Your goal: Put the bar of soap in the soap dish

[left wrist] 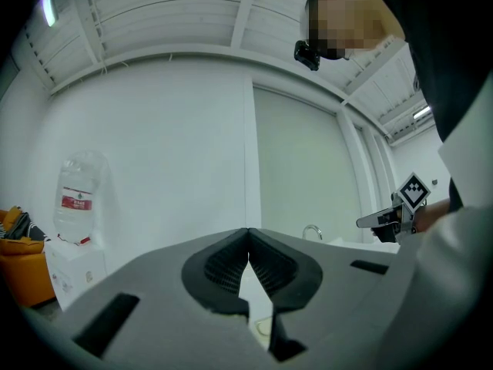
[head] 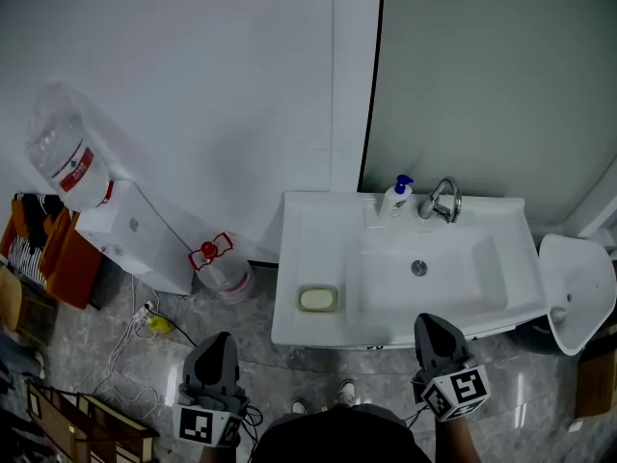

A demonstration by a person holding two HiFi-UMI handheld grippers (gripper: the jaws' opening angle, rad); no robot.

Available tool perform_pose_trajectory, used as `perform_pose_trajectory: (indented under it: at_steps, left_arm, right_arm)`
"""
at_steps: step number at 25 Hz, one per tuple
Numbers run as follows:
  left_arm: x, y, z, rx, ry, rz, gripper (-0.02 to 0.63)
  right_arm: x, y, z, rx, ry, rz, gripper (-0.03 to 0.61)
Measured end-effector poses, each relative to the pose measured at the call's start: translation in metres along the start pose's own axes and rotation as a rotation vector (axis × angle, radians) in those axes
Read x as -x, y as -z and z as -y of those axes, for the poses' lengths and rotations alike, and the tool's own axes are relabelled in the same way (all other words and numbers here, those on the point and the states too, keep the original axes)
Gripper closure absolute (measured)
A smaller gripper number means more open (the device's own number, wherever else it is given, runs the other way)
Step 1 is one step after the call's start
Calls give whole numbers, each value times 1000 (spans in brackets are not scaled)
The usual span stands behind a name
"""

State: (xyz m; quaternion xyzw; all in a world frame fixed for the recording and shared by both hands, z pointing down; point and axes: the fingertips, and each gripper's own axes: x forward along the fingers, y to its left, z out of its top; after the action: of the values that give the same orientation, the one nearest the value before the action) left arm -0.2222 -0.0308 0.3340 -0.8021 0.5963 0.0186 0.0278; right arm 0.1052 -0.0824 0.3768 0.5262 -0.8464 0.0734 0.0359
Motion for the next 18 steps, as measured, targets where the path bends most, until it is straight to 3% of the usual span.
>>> perform_pose_trajectory:
  at_steps: [8,12,18]
  left_arm:
    - [-5,-16,3,-44,29,85,594]
    - [-2,2,4,3,19,-30,594]
    - [-3,6,2,9,25,-32,594]
  right_arm:
    - [-4,3,-6,-1,-30,-9,568]
    - [-6,-1,-14,0,-50,4,568]
    - [-12,-2,-21,9,-70,14,568]
